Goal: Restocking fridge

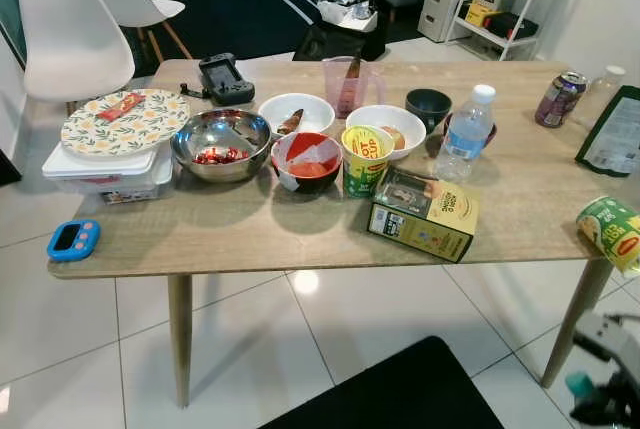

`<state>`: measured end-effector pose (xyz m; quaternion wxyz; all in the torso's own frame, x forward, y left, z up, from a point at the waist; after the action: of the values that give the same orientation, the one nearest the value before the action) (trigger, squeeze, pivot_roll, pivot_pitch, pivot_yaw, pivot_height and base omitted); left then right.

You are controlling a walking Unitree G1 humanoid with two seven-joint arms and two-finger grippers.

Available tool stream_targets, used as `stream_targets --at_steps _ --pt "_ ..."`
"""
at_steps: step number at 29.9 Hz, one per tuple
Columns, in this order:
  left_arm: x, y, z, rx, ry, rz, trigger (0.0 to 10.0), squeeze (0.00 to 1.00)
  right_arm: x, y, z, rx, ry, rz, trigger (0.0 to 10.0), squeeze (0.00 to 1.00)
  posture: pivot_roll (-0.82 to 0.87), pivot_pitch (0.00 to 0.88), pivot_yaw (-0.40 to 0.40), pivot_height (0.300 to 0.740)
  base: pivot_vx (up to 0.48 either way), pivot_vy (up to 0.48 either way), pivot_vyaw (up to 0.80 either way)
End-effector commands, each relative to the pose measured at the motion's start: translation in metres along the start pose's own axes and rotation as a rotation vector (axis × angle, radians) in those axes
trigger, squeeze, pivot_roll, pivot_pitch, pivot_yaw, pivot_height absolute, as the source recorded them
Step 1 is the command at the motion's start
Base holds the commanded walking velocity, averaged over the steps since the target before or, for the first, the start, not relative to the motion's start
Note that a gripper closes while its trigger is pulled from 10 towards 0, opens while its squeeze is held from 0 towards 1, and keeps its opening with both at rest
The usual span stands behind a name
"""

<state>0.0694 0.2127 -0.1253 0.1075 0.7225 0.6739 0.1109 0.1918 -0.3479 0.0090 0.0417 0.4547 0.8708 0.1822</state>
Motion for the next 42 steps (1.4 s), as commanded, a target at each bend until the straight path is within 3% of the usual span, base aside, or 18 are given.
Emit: stream_targets --at_steps 1,7,10,16,21,24,34,39,41,42 --pt "-0.005 0.018 0.002 -0.069 -0.023 0.002 10.0 0.00 -0.002 -0.004 0.002 0.021 -0.039 -0.005 10.0 0.00 -0.02 0.000 -0.047 0.740 0.000 0.000 0.00" --pt "-0.004 0.021 0.003 -0.075 -0.025 0.014 10.0 0.00 0.000 -0.021 0.021 0.026 -0.239 0.080 10.0 0.00 -0.03 0.000 -0.046 0.740 0.000 0.000 0.00" --pt "-0.004 0.021 0.003 -0.075 -0.029 0.016 10.0 0.00 0.002 -0.022 0.026 0.014 -0.276 0.111 10.0 0.00 -0.03 0.000 -0.045 0.740 0.000 0.000 0.00" --pt "-0.004 0.021 0.002 -0.069 -0.043 0.021 10.0 0.00 0.018 -0.025 0.051 -0.051 -0.380 0.264 10.0 0.00 -0.02 0.000 -0.035 0.740 0.000 -0.251 0.00" --pt "-0.002 0.018 0.002 -0.061 -0.039 0.016 10.0 0.00 0.019 -0.020 0.055 -0.081 -0.416 0.289 10.0 0.00 -0.02 0.000 -0.031 0.740 0.000 -0.458 0.00" --pt "-0.001 0.017 0.001 -0.064 -0.032 -0.002 10.0 0.00 0.009 -0.005 0.047 -0.157 -0.416 0.277 10.0 0.00 -0.02 0.000 -0.033 0.740 0.000 -0.149 0.00" --pt "-0.005 0.019 0.002 -0.070 -0.047 -0.006 10.0 0.00 -0.009 0.020 0.028 -0.263 -0.398 0.221 10.0 0.00 -0.03 0.000 -0.039 0.740 0.000 0.000 0.00" --pt "-0.007 0.021 0.003 -0.074 -0.054 -0.005 10.0 0.00 -0.017 0.049 0.009 -0.459 -0.276 0.199 10.0 0.00 -0.02 0.000 -0.039 0.740 0.000 0.000 0.00" --pt "-0.007 0.021 0.003 -0.074 -0.053 -0.005 10.0 0.00 -0.018 0.053 0.006 -0.485 -0.260 0.197 10.0 0.00 -0.02 0.000 -0.039 0.740 0.000 0.000 0.00" --pt "-0.007 0.021 0.003 -0.074 -0.052 -0.005 10.0 0.00 -0.021 0.060 -0.003 -0.564 -0.218 0.214 10.0 0.00 -0.02 0.000 -0.040 0.740 0.000 0.000 0.00"
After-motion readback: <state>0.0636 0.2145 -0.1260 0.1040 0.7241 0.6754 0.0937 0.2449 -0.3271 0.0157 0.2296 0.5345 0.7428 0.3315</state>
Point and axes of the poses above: a point about 5 cm out from each wrist's last joint towards the gripper, its own z axis pointing out of the wrist towards the gripper, its own y axis along the axis of the wrist's last joint, x = y × z, the point moved 1 cm from there along z, pointing out of the wrist towards the gripper, and after that the axes turned 2 degrees about -z, right-handed, at the moved point
